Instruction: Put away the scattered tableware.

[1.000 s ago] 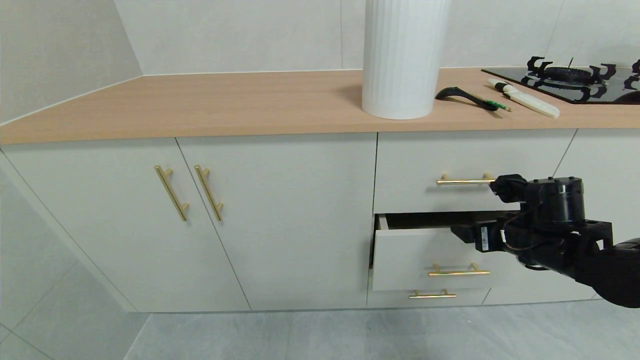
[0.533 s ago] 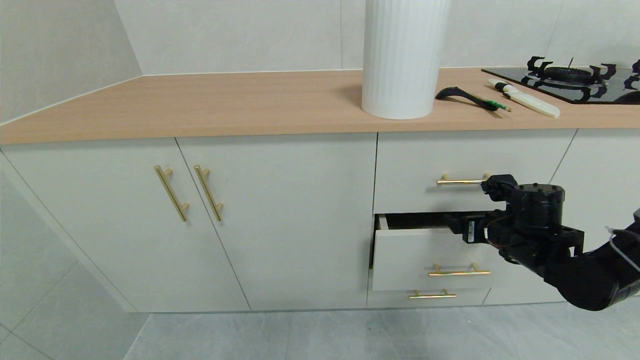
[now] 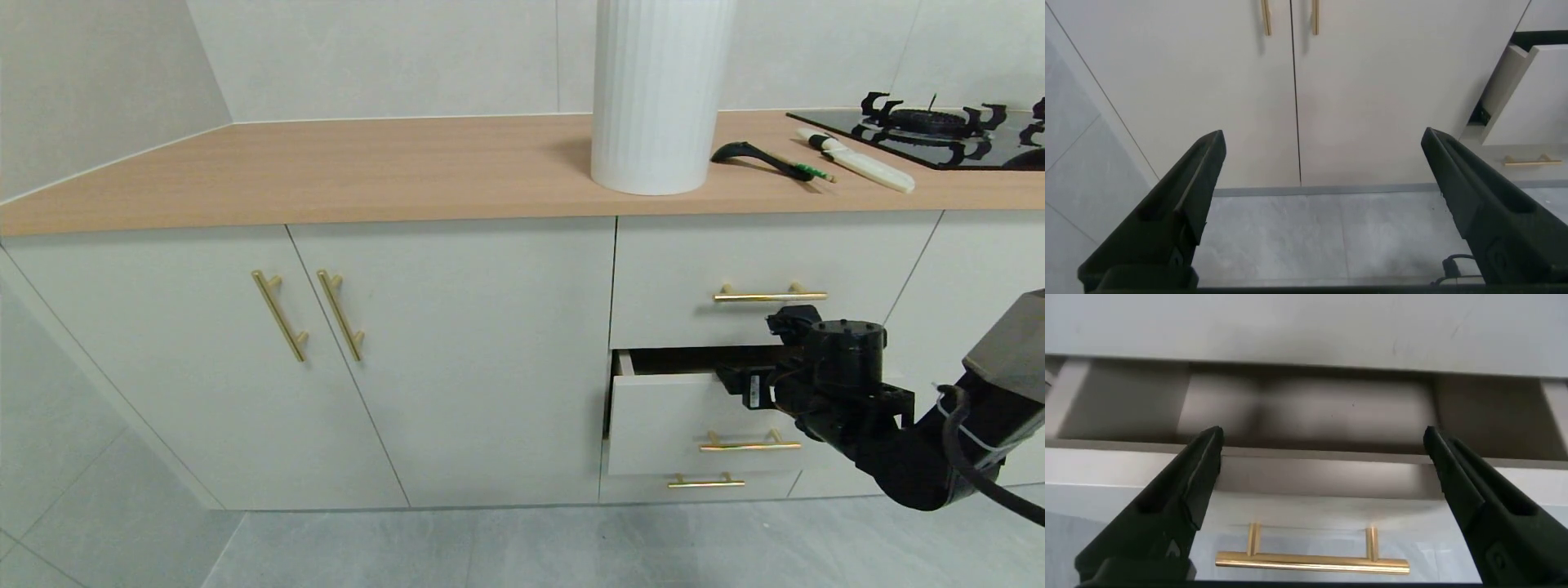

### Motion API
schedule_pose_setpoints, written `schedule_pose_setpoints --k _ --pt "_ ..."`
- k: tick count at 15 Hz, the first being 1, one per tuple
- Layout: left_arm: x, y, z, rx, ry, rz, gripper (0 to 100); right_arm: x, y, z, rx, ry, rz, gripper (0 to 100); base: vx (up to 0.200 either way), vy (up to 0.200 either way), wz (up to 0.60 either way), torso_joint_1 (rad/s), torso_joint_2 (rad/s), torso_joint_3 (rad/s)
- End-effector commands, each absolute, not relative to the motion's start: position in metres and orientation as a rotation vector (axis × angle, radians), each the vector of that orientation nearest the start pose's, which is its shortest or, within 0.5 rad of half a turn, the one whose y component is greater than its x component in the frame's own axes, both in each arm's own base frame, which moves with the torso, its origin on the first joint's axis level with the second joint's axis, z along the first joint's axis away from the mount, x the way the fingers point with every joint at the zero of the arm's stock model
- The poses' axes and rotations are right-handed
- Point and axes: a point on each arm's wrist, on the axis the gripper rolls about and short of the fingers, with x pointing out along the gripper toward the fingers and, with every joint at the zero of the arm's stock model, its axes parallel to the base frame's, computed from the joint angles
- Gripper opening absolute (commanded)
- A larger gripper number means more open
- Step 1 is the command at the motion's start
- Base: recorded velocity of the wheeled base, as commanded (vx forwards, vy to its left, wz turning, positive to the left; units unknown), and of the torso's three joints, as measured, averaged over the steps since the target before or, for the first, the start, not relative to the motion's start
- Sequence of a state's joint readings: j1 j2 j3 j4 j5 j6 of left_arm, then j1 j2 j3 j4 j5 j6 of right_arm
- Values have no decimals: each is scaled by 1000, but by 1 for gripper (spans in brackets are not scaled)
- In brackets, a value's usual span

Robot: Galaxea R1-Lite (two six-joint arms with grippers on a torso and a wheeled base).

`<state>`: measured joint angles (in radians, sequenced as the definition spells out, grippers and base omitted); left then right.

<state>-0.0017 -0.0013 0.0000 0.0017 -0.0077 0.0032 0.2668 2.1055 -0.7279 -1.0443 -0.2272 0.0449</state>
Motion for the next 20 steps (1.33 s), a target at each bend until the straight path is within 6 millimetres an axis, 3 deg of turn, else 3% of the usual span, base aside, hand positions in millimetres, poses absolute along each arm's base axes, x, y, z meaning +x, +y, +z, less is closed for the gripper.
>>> schedule_pose_setpoints --k 1,12,20 --pt "-23 0 75 3 2 -9 100 346 89 63 -42 340 30 100 0 0 0 0 0 0" --pt "-23 0 75 3 2 -9 100 319 84 89 -74 461 33 100 0 0 0 0 0 0" --pt "-23 0 75 3 2 -9 100 310 82 90 -98 562 41 100 0 0 0 0 0 0"
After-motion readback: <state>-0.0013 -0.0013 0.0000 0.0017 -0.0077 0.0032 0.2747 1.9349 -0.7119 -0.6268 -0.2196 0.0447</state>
